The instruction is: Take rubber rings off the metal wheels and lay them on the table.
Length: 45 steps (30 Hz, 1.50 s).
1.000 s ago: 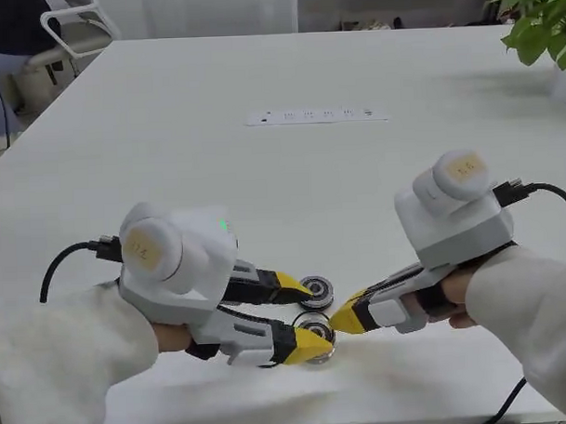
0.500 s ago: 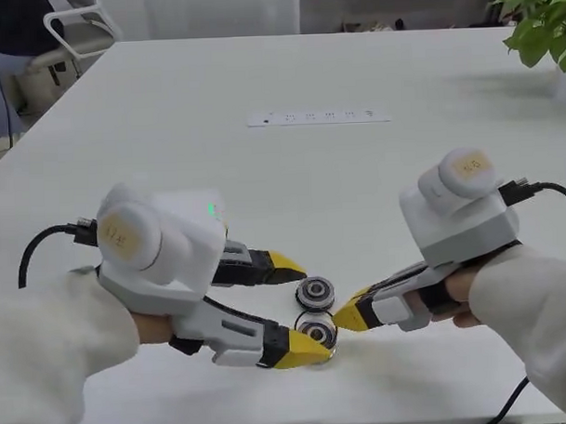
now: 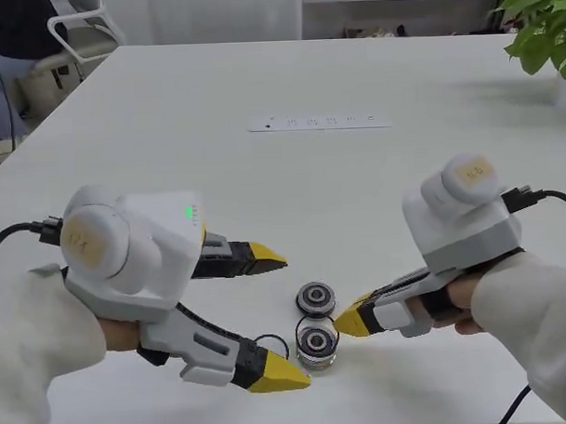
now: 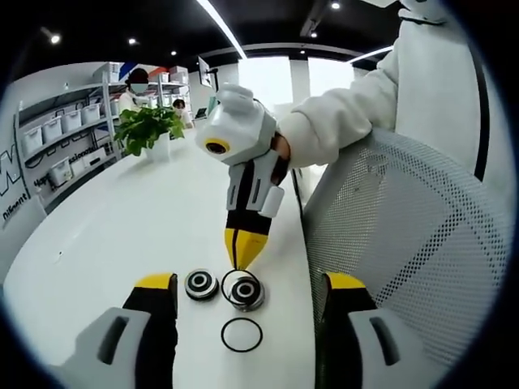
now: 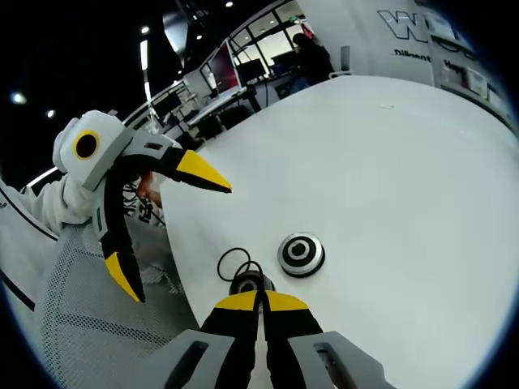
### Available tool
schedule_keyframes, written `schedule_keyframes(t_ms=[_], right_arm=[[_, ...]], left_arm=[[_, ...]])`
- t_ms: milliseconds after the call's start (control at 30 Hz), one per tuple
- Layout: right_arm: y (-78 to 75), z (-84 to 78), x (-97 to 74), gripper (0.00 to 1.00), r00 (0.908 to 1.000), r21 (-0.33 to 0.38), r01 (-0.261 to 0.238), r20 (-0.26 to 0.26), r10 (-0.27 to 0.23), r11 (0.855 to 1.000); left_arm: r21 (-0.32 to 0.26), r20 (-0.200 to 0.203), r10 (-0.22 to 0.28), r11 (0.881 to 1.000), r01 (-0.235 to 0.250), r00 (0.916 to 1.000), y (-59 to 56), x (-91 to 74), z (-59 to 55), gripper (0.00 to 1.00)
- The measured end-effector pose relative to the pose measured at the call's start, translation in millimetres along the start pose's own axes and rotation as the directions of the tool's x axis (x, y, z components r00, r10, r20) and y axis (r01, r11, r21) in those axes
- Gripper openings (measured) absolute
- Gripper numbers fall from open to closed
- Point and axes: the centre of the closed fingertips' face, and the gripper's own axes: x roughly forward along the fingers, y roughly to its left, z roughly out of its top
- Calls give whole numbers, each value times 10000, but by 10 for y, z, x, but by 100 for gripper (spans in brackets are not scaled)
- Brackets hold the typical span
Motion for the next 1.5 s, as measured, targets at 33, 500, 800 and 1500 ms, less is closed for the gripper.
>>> schedule_keyframes(t_ms=[33, 500, 800, 1500], right_arm=[[0, 5, 0, 0, 10000, -21, 6, 30, -6, 10000], [12, 14, 0, 0, 10000, 10, -62, 73, 62, 10000], [6, 23, -5, 0, 9999, 53, -67, 128, 67, 10000], [7, 97, -53, 0, 9988, 165, -22, 492, 14, 9999]], left_arm=[[56, -4, 15, 10000, -15, 10000, 0, -14, -2, 71], [-1124, 601, 641, 9920, -570, 9961, 78, -305, 8, 82], [-1800, 873, 894, 9810, -726, 9922, 45, -443, -7, 89], [-2859, 424, 1470, 9495, -1290, 9882, 106, -601, -345, 89]])
